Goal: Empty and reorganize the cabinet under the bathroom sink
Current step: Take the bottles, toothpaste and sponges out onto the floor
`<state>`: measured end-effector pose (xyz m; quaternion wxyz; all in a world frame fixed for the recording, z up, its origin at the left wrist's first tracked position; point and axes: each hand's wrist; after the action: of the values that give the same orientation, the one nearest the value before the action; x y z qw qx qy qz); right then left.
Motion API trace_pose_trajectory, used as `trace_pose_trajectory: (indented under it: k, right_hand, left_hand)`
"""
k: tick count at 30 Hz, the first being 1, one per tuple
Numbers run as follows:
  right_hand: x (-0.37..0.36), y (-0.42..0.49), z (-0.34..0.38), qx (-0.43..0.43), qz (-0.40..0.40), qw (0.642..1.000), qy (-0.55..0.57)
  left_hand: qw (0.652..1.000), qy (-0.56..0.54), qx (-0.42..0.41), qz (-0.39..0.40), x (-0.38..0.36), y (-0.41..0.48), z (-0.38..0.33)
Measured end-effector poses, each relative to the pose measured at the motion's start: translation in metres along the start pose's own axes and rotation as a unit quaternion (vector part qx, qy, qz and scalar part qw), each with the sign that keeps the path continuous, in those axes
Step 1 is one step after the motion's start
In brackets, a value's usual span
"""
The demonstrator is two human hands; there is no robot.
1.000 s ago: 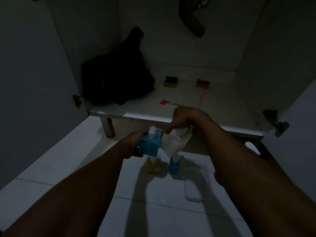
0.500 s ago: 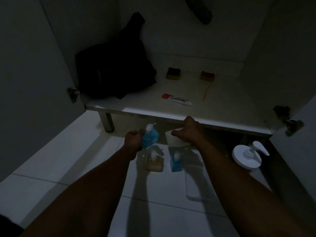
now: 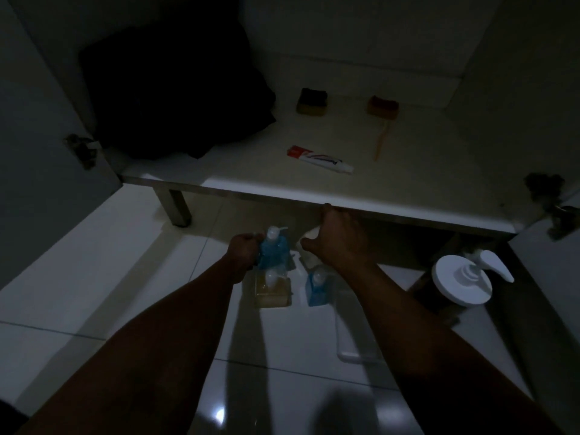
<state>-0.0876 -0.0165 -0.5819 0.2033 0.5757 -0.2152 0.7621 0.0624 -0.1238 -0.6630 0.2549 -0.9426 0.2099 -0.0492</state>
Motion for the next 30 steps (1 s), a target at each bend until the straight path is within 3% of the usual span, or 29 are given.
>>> trace_pose_trajectory:
  k: [10,16,19,30]
  right_hand:
    - [-0.030,0.004,-0.008,-0.025,0.082,0.996,-0.026]
    - [-0.038,0.009,-0.006,-0.021,0.080,0.995,-0.054]
    - [-0.040,0.011,-0.008,-0.011,0.068,0.995,-0.067]
    - [-0.039,0.002,-0.014,0.012,0.045,0.997,-0.060]
  left_hand:
    - [0.998,0.037,0.051,0.012,0.006,0.008,0.019]
    - [0.994,0.103,0.044,0.007,0.004,0.009,0.029]
    - [0.981,0.192,0.011,-0.019,0.004,0.014,0.031]
    - [0.979,0.194,0.006,-0.065,-0.003,0.010,0.025]
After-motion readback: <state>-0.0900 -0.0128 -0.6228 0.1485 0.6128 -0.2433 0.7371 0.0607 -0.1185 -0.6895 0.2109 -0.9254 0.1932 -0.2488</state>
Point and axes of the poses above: each hand's wrist, its own y-axis towards the middle knuckle, its own x-axis out of the back of the hand, z = x × y, and after that the axes turned 9 degrees about -y, right-handed
